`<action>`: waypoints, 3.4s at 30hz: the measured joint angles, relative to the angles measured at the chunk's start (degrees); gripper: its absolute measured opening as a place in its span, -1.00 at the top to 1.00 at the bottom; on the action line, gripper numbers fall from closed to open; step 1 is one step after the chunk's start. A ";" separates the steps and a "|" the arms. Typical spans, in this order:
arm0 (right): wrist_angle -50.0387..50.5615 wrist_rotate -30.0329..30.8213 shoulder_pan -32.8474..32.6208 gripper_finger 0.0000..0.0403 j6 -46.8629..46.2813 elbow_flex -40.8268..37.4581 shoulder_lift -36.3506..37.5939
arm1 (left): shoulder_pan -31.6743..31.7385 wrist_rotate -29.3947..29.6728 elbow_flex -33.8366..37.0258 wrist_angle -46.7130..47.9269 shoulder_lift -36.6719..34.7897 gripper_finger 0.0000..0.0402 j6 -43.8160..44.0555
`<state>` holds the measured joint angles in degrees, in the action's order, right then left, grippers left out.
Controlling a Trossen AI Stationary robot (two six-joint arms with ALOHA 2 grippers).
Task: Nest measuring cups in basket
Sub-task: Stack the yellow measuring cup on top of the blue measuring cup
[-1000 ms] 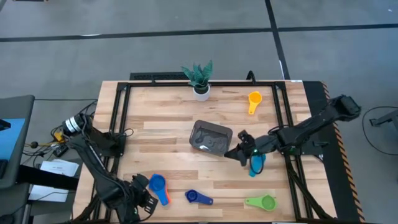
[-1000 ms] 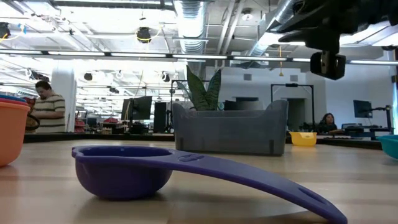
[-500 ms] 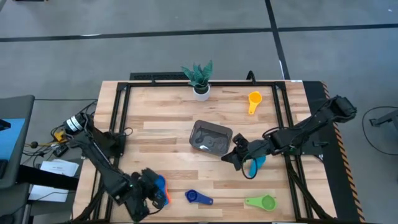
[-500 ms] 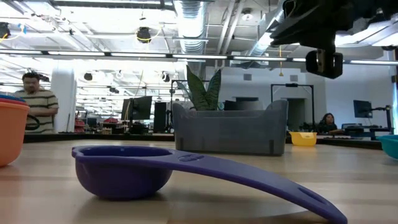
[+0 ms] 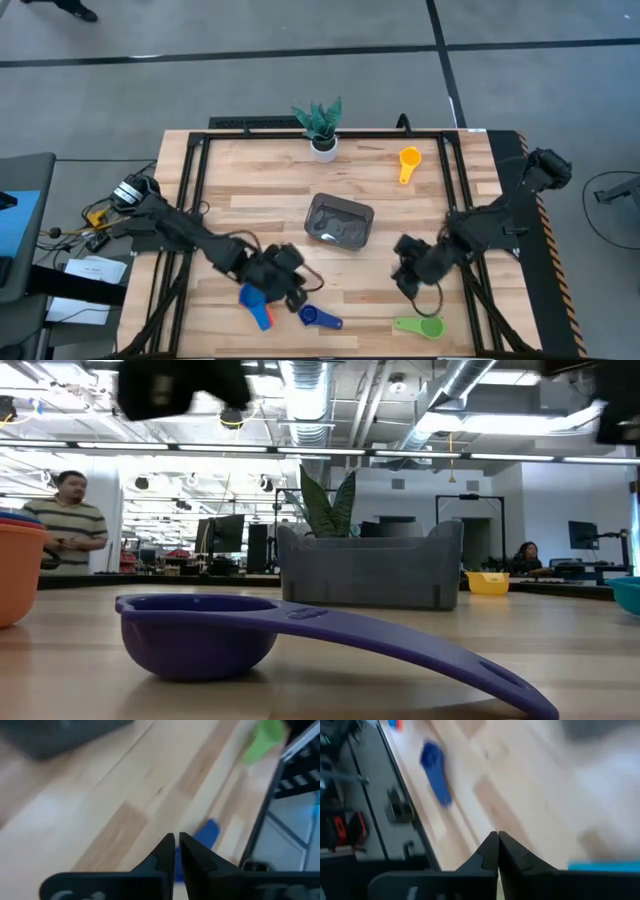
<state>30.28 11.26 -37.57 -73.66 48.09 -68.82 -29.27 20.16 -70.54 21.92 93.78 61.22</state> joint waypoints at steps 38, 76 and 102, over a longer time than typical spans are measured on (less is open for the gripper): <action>19.88 -0.26 -15.51 0.75 -30.14 0.31 -0.36 | 17.38 -6.16 0.00 -17.59 1.03 0.43 -11.37; 16.76 8.93 58.21 0.16 16.61 1.56 17.37 | 54.73 -42.74 -8.53 -31.50 9.03 0.43 -41.29; 29.04 8.40 71.14 0.06 23.70 0.56 16.24 | 50.97 -40.02 -53.21 -18.73 45.16 0.43 -42.41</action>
<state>59.33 19.66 33.57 -49.97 48.65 -52.57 21.70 -19.86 -123.75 3.19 138.94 18.81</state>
